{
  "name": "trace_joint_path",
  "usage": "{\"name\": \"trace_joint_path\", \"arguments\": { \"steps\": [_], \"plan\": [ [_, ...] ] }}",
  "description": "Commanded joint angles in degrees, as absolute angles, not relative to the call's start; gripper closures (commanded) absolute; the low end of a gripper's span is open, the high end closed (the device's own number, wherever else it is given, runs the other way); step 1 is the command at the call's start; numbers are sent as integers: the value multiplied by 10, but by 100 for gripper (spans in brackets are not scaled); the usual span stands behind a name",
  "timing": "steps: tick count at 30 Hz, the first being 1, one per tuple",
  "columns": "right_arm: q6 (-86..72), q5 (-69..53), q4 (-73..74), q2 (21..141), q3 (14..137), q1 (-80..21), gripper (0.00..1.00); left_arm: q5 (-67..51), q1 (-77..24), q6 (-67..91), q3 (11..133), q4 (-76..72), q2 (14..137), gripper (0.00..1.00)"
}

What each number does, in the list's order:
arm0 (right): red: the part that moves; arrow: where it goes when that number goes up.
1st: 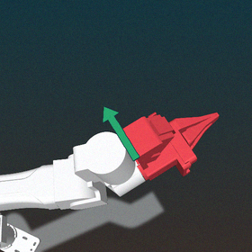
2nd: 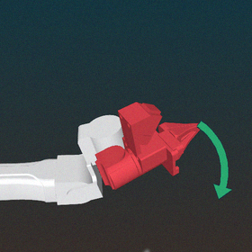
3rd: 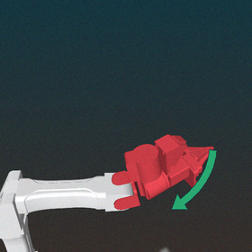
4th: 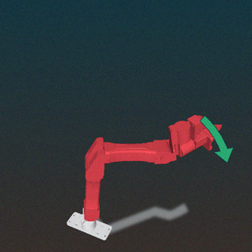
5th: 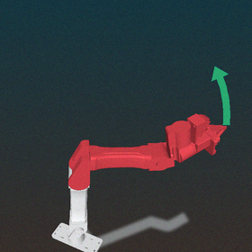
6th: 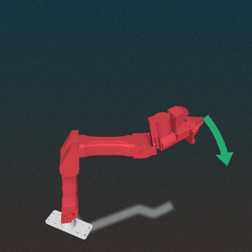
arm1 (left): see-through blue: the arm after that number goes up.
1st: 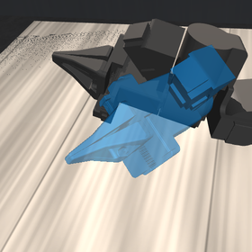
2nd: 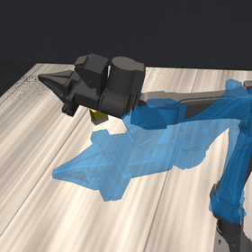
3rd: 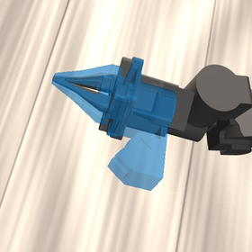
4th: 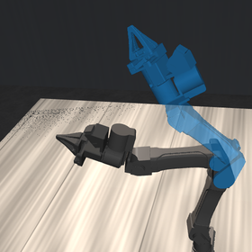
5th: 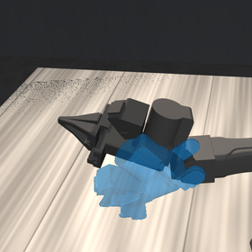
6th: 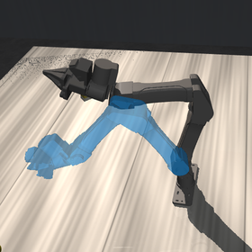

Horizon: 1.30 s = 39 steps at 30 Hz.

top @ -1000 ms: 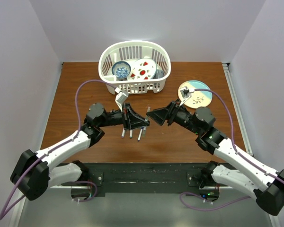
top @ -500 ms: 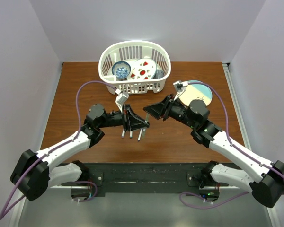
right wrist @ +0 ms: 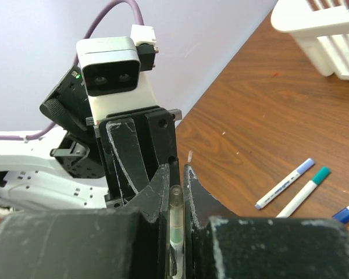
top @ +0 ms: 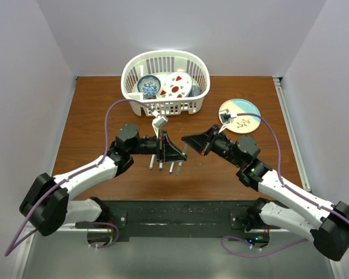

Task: Insert the pens into the pen caps

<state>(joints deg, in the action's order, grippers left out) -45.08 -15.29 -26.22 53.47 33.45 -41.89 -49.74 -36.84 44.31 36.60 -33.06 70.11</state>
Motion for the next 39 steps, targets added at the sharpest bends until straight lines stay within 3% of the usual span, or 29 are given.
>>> {"name": "trace_joint_path", "arguments": {
  "steps": [1, 13, 20, 22, 23, 30, 35, 39],
  "plan": [
    [-468, -242, -209, 534, 282, -461, 100, -394, -354, 432, 451, -396, 724, 100],
    [-477, -239, -185, 531, 235, -508, 100, -330, -336, 341, 562, -281, 758, 100],
    [-459, -114, -50, 481, 325, -511, 100, -385, -337, 347, 534, -288, 746, 100],
    [-453, -43, -4, 471, 359, -512, 85, -406, -337, 358, 503, -295, 732, 100],
    [-444, -25, -2, 469, 391, -511, 74, -408, -337, 359, 492, -294, 725, 100],
    [-325, 28, 66, 466, 511, -511, 42, -423, -337, 287, 445, -175, 668, 100],
    [-95, 2, 197, 473, 608, -511, 33, -436, -337, 224, 480, -36, 664, 100],
    [73, 2, 245, 480, 627, -511, 27, -488, -337, 246, 479, -23, 661, 100]
  ]
}}
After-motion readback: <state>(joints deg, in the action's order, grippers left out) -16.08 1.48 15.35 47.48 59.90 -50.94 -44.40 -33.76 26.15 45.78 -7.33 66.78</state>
